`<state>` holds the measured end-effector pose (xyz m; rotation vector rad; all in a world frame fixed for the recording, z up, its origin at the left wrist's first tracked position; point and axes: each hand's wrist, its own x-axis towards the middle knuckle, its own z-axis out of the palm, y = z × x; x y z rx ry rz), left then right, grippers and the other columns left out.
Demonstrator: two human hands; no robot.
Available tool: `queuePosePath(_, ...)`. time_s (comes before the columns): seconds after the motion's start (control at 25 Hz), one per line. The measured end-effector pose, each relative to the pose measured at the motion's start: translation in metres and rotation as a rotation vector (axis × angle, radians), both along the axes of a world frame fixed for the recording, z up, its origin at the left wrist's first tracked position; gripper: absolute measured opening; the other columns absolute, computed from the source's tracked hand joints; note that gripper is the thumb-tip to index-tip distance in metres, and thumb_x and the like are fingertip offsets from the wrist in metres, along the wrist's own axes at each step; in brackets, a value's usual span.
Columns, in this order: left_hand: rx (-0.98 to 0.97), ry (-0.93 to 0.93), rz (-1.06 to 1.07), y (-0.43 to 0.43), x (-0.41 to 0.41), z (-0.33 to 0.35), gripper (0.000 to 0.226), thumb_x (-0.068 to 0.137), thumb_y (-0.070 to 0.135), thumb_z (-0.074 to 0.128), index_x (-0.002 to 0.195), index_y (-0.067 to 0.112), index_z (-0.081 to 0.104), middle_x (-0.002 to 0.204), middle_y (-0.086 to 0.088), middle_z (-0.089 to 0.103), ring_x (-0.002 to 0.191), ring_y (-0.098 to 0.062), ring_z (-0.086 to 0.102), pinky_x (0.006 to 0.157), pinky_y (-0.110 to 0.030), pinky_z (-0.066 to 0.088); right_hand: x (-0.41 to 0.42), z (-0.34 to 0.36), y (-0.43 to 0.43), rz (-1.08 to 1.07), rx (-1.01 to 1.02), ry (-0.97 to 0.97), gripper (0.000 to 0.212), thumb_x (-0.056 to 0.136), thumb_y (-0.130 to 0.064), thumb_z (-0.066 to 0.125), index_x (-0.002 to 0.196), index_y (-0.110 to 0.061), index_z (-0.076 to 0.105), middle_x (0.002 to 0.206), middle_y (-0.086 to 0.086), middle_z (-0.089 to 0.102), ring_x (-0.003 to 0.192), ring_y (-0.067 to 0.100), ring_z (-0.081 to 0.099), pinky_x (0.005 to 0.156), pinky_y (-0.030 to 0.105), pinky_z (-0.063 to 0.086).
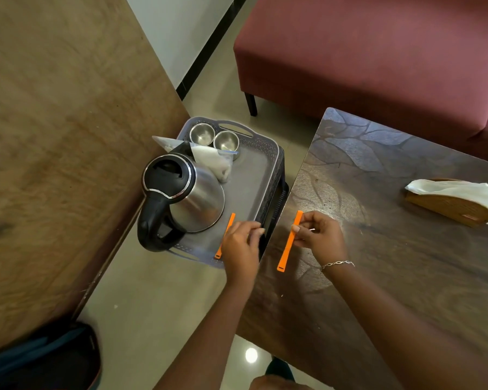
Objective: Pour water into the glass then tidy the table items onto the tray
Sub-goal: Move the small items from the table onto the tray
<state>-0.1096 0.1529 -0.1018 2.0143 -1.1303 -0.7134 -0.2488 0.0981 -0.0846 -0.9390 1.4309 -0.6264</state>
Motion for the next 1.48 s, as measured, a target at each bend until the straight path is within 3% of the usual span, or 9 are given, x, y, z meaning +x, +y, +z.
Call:
queuePosePath(0.16, -0.014, 0.012, -0.134, 0.011, -0.027, 0.021, 0.017, 0.08, 0.013, 0.069, 0.095, 0.006, 0.069, 0.089, -0.008, 0.067, 0.082, -0.017, 0.061, 0.069, -0.024, 0.049, 0.016, 0.004, -0.003, 0.005, -0.014, -0.02, 0.016, 0.08, 0.003, 0.063, 0.075, -0.011, 0.057, 0.06, 0.004, 0.055, 0.05, 0.01, 0.061, 0.051, 0.023, 0.056)
queuePosePath(0.32, 0.021, -0.059, -0.089, 0.015, -0.025, 0.024, 0.015, 0.084, 0.011, 0.064, 0.097, 0.005, 0.066, 0.091, -0.01, 0.066, 0.083, -0.021, 0.06, 0.072, -0.028, 0.05, 0.026, 0.005, -0.002, -0.012, -0.022, -0.045, 0.018, 0.08, 0.002, 0.063, 0.073, -0.014, 0.058, 0.06, 0.003, 0.057, 0.057, 0.017, 0.063, 0.053, 0.025, 0.057)
queuePosePath(0.48, 0.076, -0.123, -0.079, 0.015, -0.018, 0.025, 0.01, 0.086, 0.011, 0.061, 0.093, 0.005, 0.066, 0.088, -0.009, 0.065, 0.08, -0.022, 0.061, 0.074, -0.019, 0.04, 0.035, 0.005, 0.003, -0.061, 0.013, -0.08, 0.021, 0.08, 0.003, 0.063, 0.071, -0.015, 0.057, 0.061, 0.004, 0.058, 0.053, 0.013, 0.062, 0.05, 0.021, 0.055)
queuePosePath(0.6, 0.09, -0.115, -0.079, 0.016, -0.016, 0.025, 0.009, 0.086, 0.011, 0.061, 0.091, 0.005, 0.065, 0.089, -0.009, 0.064, 0.079, -0.021, 0.06, 0.072, -0.029, 0.051, 0.04, 0.004, 0.005, -0.083, 0.05, -0.102, 0.019, 0.08, 0.003, 0.063, 0.073, -0.013, 0.056, 0.061, 0.005, 0.058, 0.049, 0.009, 0.061, 0.046, 0.018, 0.053)
queuePosePath(0.72, 0.106, -0.178, -0.055, 0.014, -0.003, 0.017, 0.007, 0.086, 0.009, 0.059, 0.09, 0.005, 0.064, 0.091, -0.01, 0.063, 0.085, -0.025, 0.06, 0.073, -0.04, 0.053, 0.043, 0.003, 0.006, -0.059, 0.082, -0.1, 0.014, 0.08, 0.001, 0.064, 0.085, -0.009, 0.056, 0.065, 0.004, 0.059, 0.061, 0.013, 0.062, 0.057, 0.022, 0.056)
queuePosePath(1.04, 0.539, -0.503, -0.066, -0.004, 0.055, -0.05, 0.019, 0.094, 0.004, 0.04, 0.101, 0.004, 0.057, 0.109, -0.014, 0.058, 0.099, -0.032, 0.058, 0.076, -0.04, 0.047, 0.006, -0.011, 0.014, -0.089, 0.13, -0.064, 0.019, 0.081, 0.001, 0.063, 0.098, -0.002, 0.054, 0.068, 0.006, 0.056, 0.065, 0.015, 0.061, 0.052, 0.014, 0.054)
queuePosePath(1.24, 0.565, -0.512, 0.004, -0.012, 0.047, -0.077, 0.021, 0.09, -0.002, 0.039, 0.101, 0.0, 0.057, 0.11, -0.018, 0.06, 0.094, -0.036, 0.061, 0.072, -0.041, 0.048, -0.02, -0.021, 0.02, -0.111, 0.134, -0.019, 0.017, 0.08, 0.003, 0.063, 0.094, -0.001, 0.055, 0.067, 0.008, 0.055, 0.054, 0.006, 0.063, 0.051, 0.014, 0.054)
queuePosePath(1.48, 0.648, -0.524, 0.021, -0.02, 0.044, -0.089, 0.022, 0.09, -0.003, 0.041, 0.104, 0.002, 0.059, 0.11, -0.017, 0.062, 0.094, -0.035, 0.063, 0.072, -0.04, 0.05, -0.034, -0.031, 0.029, -0.105, 0.143, 0.023, 0.016, 0.08, 0.003, 0.062, 0.094, 0.0, 0.056, 0.069, 0.009, 0.056, 0.064, 0.018, 0.061, 0.053, 0.014, 0.054)
